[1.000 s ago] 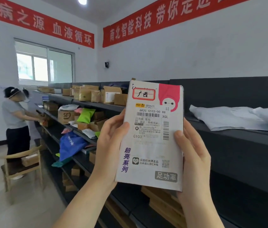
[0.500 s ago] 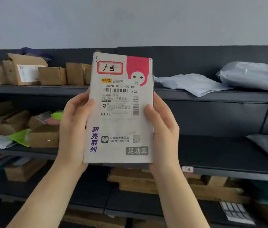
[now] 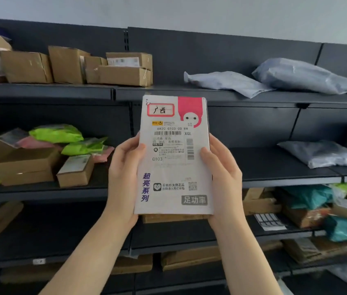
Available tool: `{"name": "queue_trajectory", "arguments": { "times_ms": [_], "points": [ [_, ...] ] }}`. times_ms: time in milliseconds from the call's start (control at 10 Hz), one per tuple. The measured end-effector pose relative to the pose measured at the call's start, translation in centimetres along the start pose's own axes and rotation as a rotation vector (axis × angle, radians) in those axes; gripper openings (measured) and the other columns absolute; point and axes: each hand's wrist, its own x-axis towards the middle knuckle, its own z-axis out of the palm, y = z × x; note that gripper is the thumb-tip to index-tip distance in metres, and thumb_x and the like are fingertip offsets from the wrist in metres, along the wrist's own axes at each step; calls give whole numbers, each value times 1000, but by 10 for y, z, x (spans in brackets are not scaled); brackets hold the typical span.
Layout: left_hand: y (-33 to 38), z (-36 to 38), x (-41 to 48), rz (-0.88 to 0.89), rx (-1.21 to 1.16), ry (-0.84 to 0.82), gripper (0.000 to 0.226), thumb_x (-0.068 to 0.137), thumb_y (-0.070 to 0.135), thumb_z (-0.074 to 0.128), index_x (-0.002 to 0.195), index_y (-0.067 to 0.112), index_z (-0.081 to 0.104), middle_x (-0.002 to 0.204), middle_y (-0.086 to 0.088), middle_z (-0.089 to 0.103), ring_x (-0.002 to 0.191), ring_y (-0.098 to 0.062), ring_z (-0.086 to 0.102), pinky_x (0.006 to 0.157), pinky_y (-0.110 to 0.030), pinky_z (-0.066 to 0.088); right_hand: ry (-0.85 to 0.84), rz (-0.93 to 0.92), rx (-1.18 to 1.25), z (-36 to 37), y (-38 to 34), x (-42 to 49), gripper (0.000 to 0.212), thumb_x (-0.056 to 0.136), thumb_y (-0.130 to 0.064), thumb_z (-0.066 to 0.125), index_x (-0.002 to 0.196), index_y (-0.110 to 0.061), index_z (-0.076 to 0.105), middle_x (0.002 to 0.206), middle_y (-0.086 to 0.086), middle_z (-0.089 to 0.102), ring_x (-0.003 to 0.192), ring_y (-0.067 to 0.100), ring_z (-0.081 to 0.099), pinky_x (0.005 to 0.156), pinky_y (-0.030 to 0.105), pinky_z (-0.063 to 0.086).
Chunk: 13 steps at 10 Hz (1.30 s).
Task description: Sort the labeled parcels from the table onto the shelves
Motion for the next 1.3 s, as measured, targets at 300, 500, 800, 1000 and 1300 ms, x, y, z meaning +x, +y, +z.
{"name": "queue_trajectory", "arguments": {
  "times_ms": [300,500,800,1000,1300],
  "points": [
    [-65,-21,65,-307,35,-82,55,79,32,56,133,21,59,130,-13,66,114,-30,68,89,-45,57,213,404,-82,-7,75,72,15,98,-19,65,107,-31,66,109,6,77,94,28,78,67,40,65],
    [-100,-17,149,-384,273,-147,20,94,19,44,93,19,64,101,-6,73,104,-30,68,102,-50,48,230,498,-165,-7,116,164,29,96,-19,67,124,-23,64,112,12,76,98,33,76,90,53,61],
    [-176,-24,270,-420,365,-87,49,90,33,55,135,12,51,109,-10,72,97,-23,71,80,-34,55,185,660,-115,-6,195,291,34,89,-18,74,121,-13,67,112,22,78,98,43,76,87,59,61],
    [-198,-13,302,-415,216,-2,35,98,15,52,131,6,53,110,-19,69,86,-21,69,59,-22,52,182,641,-213,-3,207,329,25,89,-24,75,111,-15,68,107,21,78,103,43,75,92,58,60],
    [-158,-16,302,-197,359,49,67,101,26,56,161,24,25,164,-4,36,148,-23,38,111,-35,34,425,364,-375,4,181,328,51,103,-41,53,148,-19,47,144,14,59,129,35,59,110,50,47]
  ]
}}
